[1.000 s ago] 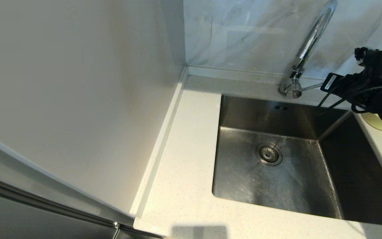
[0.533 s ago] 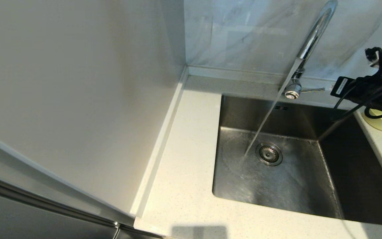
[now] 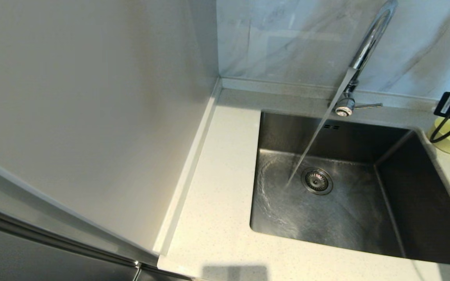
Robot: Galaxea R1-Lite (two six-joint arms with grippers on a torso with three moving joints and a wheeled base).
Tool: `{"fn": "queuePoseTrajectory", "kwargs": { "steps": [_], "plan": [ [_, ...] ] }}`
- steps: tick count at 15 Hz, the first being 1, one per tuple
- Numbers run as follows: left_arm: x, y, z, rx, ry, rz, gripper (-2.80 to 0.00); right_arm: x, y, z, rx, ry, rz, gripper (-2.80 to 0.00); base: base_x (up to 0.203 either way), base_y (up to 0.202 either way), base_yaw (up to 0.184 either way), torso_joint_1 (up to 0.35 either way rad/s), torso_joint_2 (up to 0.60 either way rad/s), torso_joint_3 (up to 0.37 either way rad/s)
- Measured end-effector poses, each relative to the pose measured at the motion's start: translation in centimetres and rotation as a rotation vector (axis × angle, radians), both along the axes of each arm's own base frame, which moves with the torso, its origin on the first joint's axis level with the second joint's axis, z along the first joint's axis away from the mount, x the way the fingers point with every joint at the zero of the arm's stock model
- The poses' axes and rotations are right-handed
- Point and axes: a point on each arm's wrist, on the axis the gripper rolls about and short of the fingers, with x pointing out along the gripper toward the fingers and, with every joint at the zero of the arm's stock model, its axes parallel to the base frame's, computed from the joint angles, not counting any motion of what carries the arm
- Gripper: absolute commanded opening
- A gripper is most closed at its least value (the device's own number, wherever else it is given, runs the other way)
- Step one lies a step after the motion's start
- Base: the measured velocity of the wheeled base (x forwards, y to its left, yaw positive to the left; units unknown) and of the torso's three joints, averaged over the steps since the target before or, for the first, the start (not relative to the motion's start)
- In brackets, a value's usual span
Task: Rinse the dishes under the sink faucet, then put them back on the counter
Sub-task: Pick up the bowl
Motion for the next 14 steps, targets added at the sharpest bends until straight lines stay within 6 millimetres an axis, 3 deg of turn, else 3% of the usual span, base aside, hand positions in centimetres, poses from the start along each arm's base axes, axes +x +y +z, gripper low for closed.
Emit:
{"fn": "queuePoseTrajectory", "kwargs": {
  "steps": [2, 5, 6, 9, 14],
  "plan": [
    [0.0, 0.0, 0.0, 0.000, 0.000, 0.000, -2.80, -1.5, -2.0, -0.2, 0.023, 0.003, 0.074, -2.80, 0.000, 0.000, 0.000, 0.000, 0.00, 0.000],
    [0.0, 0.0, 0.0, 0.000, 0.000, 0.000, -2.80, -2.6, -2.8, -1.2, 0.026, 0.036, 0.079, -2.80, 0.000, 0.000, 0.000, 0.000, 0.00, 0.000],
    [0.0, 0.0, 0.0, 0.000, 0.000, 0.000, -2.80, -2.8, -2.8, -1.5, 0.030, 0.049, 0.075, 0.00, 0.000, 0.000, 0.000, 0.000, 0.00, 0.000],
    [0.0, 0.0, 0.0, 0.000, 0.000, 0.000, -2.80, -3.2, -2.8, -2.1, -0.028, 0.079, 0.082, 0.00, 0.000, 0.000, 0.000, 0.000, 0.00, 0.000],
    [0.0, 0.0, 0.0, 0.000, 0.000, 0.000, -2.80, -4.1, -3.2, -2.2, -0.358, 0.082, 0.108, 0.00, 0.000, 0.000, 0.000, 0.000, 0.00, 0.000]
  ]
}}
